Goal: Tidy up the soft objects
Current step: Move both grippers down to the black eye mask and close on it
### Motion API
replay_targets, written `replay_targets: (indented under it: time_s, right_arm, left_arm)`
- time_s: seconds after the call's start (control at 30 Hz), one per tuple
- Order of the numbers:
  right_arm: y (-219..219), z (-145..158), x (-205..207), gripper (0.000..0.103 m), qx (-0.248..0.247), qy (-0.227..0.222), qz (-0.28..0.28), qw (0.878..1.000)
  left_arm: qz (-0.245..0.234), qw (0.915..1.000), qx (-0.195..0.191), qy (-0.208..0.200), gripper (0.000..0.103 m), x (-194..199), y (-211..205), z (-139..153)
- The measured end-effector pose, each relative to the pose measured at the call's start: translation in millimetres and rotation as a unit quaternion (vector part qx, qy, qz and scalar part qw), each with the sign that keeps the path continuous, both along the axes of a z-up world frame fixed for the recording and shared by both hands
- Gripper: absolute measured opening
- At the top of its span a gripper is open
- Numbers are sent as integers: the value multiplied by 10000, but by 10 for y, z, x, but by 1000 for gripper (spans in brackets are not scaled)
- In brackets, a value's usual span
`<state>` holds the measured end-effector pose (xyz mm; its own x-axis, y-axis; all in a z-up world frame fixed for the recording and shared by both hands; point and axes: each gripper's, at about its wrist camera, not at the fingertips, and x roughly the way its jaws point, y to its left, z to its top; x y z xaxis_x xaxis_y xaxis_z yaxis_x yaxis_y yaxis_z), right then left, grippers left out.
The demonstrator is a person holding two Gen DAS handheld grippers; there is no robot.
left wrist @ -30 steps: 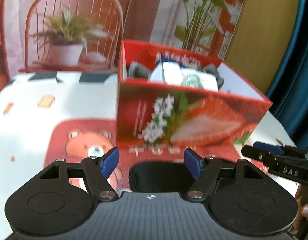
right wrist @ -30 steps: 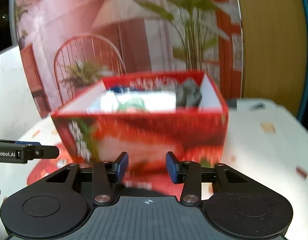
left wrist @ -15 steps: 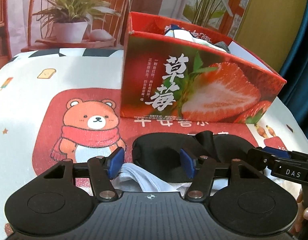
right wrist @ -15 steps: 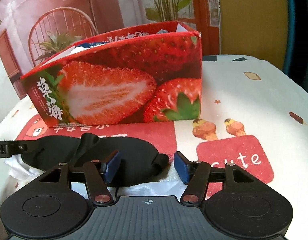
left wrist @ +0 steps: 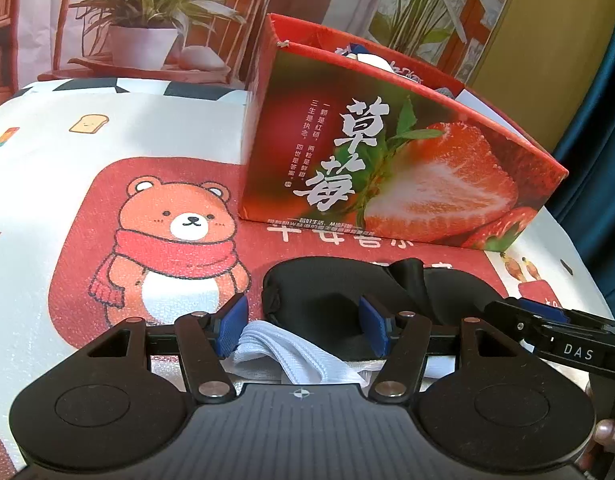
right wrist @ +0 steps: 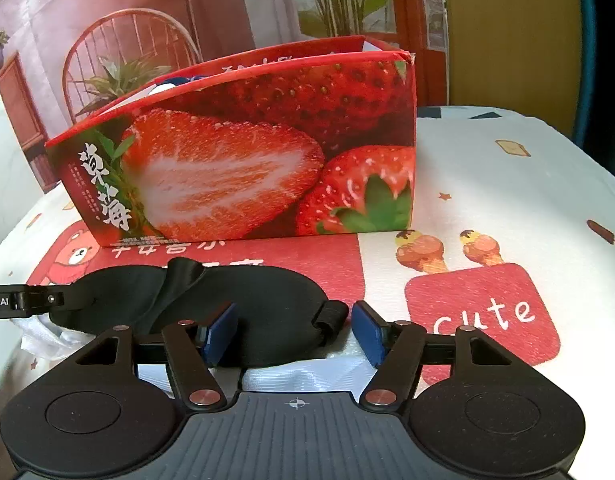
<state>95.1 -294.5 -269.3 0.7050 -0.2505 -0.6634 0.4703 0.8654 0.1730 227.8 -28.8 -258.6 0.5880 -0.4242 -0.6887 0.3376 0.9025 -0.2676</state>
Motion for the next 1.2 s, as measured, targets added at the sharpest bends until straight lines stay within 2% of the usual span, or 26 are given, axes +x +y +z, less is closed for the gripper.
replay_targets:
  time_s: [0.63, 0.83, 1.03, 1.2]
  right_arm:
    - [-12, 38, 107, 61, 377, -10, 202, 9991]
    - [-72, 99, 166, 51, 612, -119, 353, 9974]
    - [-11, 248, 235, 40, 337, -199, 738, 9965]
    - [73, 383, 270, 31, 44, -238, 1080, 9939]
  left_arm:
    - [-51, 10000, -42, 5, 62, -21, -10, 2]
    - [-35, 9997, -184, 155, 62, -4, 10, 12]
    - [-28, 9978, -479, 455, 61, 41, 86, 36]
    - [5, 9965, -642, 532, 50, 53, 152, 67]
